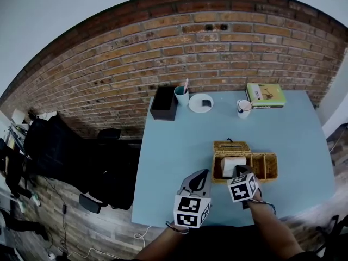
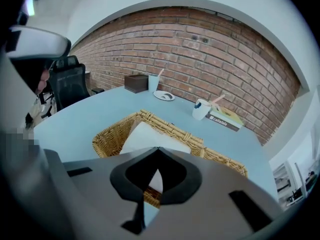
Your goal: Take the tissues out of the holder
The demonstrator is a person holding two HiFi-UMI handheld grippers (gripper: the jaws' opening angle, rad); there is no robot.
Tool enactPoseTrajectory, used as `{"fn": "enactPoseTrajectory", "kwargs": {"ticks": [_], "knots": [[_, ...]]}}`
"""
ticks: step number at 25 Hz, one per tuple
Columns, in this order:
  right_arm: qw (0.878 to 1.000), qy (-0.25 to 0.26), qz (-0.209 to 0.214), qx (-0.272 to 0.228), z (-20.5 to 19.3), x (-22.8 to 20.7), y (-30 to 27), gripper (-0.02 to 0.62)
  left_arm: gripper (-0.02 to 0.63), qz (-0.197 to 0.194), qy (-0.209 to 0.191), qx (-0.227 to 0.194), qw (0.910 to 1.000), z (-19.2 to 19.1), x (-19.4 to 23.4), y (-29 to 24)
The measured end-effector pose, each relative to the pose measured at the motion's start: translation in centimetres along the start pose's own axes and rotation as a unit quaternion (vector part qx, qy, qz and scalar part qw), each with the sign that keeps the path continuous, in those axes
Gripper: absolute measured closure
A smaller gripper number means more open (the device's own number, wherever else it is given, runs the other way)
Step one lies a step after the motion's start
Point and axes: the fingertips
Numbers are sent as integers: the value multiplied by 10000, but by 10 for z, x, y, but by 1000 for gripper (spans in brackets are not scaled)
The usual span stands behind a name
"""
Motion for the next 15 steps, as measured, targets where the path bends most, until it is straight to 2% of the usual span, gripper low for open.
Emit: {"fn": "enactPoseTrajectory", "kwargs": {"ticks": [9, 15], "knots": [[9946, -319, -363, -914, 23, -30, 48, 592, 604, -259, -118, -33, 9996, 3, -26, -9], [9771, -585, -681, -1930, 57, -48, 99, 592, 604, -318, -124, -182, 9993, 18, -34, -12]]}}
Point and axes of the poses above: the fingertips, and each gripper's own axes: y backward along the fingers, x to its left, z out of its top, and after that the axes turned 9 degrees about y, right-handed
